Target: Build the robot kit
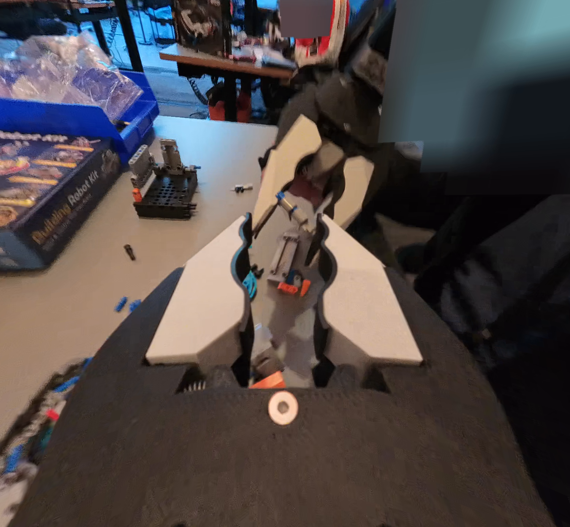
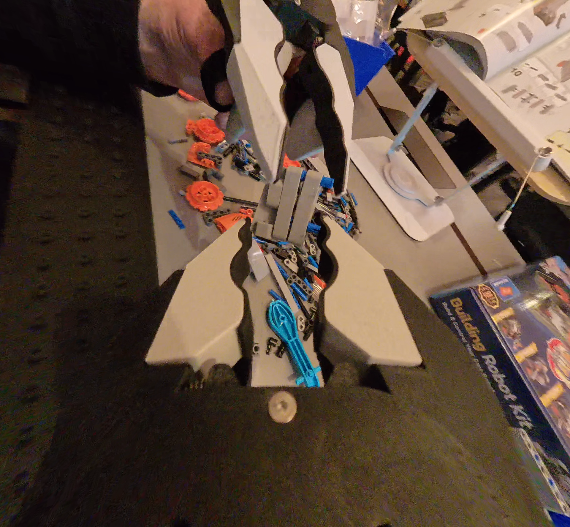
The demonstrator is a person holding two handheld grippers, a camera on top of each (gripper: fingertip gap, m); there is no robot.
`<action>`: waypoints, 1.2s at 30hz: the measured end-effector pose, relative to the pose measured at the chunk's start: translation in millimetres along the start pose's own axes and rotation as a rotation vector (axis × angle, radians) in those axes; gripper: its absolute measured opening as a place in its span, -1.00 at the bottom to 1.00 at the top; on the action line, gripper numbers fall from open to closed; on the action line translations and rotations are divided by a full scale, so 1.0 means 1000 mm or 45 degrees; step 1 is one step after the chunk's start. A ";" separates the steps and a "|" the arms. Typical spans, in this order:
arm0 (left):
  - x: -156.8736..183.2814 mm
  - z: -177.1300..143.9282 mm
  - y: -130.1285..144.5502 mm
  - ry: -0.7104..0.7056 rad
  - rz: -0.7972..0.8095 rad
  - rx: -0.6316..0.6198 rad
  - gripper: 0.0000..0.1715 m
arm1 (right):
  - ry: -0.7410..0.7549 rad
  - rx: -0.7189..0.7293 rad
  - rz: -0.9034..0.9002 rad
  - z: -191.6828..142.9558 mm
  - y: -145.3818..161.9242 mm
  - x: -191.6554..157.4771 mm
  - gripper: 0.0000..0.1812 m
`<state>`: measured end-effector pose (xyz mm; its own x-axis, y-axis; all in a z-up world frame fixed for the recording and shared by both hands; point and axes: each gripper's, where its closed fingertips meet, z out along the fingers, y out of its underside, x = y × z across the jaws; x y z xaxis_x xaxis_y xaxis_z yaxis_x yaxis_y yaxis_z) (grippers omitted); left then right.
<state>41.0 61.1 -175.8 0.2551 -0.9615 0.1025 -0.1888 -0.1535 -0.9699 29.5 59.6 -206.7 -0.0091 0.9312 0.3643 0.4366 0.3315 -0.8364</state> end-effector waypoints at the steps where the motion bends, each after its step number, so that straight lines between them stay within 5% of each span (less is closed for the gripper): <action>1: 0.005 0.003 0.003 0.013 0.090 -0.037 -0.58 | -0.042 0.035 0.031 -0.002 -0.003 -0.001 -0.55; 21: 0.044 0.011 -0.018 0.284 0.112 0.166 -0.61 | -0.488 0.333 0.236 -0.024 -0.026 -0.034 -0.56; 36: 0.047 0.013 -0.023 0.284 0.081 0.207 -0.61 | -0.521 0.354 0.269 -0.025 -0.029 -0.036 -0.57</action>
<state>69.8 22.7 -152.1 0.0290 -0.9972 0.0690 -0.0387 -0.0701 -0.9968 39.6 12.7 -185.7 -0.3207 0.9466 0.0332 0.2130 0.1062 -0.9713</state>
